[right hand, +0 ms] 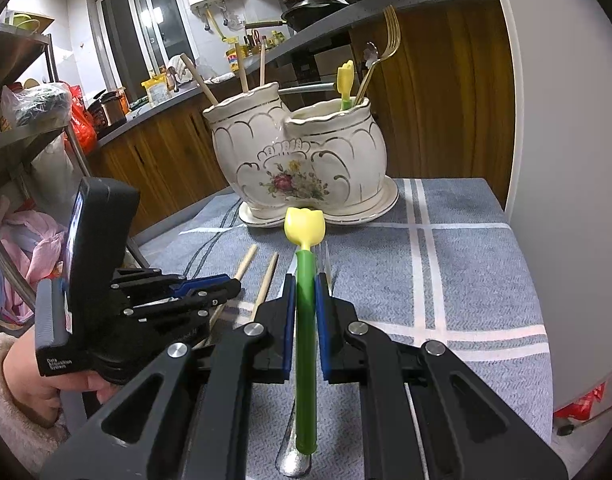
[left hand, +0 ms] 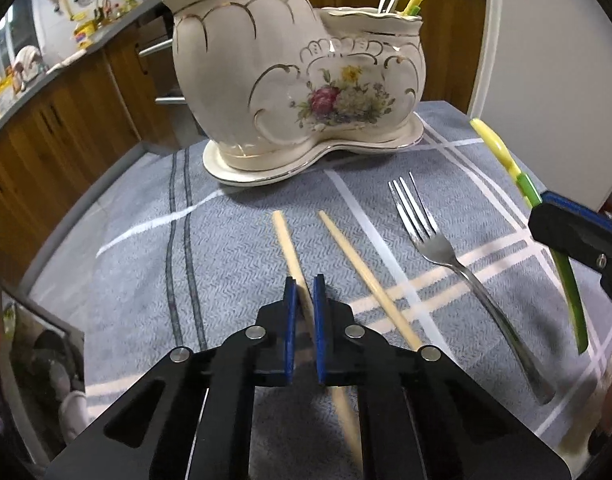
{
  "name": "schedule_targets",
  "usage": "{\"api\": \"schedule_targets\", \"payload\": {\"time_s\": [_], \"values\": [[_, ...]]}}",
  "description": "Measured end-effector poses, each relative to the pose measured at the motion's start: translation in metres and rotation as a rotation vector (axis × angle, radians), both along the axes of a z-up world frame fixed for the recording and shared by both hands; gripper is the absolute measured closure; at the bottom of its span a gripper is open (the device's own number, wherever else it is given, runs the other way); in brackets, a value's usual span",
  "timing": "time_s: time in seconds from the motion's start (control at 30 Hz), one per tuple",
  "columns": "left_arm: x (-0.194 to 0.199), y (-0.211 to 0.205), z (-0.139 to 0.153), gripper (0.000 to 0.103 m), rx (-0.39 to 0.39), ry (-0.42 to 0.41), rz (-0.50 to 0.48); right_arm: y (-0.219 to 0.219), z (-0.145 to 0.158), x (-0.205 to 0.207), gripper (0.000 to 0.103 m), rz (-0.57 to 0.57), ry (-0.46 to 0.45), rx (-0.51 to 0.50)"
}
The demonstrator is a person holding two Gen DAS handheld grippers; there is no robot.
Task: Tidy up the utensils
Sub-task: 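Drop chopstick into tall cup with left tool while right tool drops green utensil in small cup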
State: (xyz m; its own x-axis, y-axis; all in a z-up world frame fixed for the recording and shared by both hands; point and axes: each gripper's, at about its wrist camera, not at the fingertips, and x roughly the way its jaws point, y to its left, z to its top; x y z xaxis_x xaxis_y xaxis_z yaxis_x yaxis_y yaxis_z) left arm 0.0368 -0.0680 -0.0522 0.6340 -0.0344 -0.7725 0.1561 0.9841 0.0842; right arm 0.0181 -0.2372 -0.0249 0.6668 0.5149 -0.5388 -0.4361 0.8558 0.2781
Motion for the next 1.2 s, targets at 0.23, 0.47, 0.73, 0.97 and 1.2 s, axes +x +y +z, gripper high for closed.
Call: {"api": "schedule_targets", "payload": {"time_s": [0.23,0.47,0.73,0.97,1.2], "values": [[-0.019,0.025,0.013,0.097,-0.127,-0.111,-0.04,-0.004,0.008,0.001,0.093,-0.032,-0.068,0.023],[-0.039,0.066,0.054,0.097,-0.257,-0.273,-0.061,-0.007,0.031,0.008,0.093,-0.096,-0.186,0.048],[-0.028,0.094,0.12,0.097,-0.399,-0.47,-0.098,0.0,0.079,0.047,0.093,-0.126,-0.321,0.135],[0.027,0.095,0.161,0.097,-0.476,-0.624,-0.066,0.009,0.103,0.099,0.093,-0.15,-0.388,0.221],[0.082,0.082,0.177,0.097,-0.505,-0.724,-0.027,0.017,0.097,0.137,0.093,-0.119,-0.328,0.289]]}}
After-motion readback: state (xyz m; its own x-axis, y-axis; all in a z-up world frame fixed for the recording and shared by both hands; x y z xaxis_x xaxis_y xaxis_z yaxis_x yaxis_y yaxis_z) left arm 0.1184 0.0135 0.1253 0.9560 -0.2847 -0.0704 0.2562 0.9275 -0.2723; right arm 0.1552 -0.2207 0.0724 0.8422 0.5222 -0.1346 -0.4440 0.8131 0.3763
